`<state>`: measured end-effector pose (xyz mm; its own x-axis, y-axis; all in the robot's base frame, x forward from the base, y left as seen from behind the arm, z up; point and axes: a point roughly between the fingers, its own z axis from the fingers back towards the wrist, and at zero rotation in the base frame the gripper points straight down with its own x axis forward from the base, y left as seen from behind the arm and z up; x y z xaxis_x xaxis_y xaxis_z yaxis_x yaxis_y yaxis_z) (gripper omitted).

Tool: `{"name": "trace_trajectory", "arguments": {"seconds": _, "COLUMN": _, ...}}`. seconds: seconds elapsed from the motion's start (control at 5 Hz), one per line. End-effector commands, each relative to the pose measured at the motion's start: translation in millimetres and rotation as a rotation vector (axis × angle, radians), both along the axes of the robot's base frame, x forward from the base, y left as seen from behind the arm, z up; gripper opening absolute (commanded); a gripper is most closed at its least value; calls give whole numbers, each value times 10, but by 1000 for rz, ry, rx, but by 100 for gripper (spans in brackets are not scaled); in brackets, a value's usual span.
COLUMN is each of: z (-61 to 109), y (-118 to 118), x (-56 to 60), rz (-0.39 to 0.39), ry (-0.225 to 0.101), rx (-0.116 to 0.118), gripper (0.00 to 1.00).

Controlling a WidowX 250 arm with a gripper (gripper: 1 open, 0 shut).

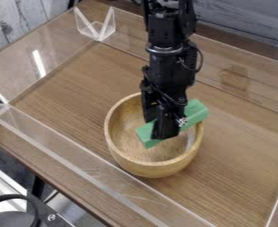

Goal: Put the green block in the brown bowl

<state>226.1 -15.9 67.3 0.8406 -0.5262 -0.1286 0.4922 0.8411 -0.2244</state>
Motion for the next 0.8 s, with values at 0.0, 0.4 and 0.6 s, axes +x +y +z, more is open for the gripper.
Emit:
{"name": "trace_trajectory", "arguments": {"seconds": 0.0, "z": 59, "y": 20, "x": 47, "rz": 22, "ry": -40, "rx": -13, "gripper": 0}}
{"name": "trace_trajectory", "arguments": {"seconds": 0.4, "z": 90, "y": 14, "x": 39, "rz": 20, "ry": -18, "rx": -29, "gripper": 0}}
{"name": "trace_trajectory", "arguments": {"seconds": 0.6, "z": 138, "y": 37, "x": 48, "rz": 41, "ry": -31, "rx": -11, "gripper": 0}}
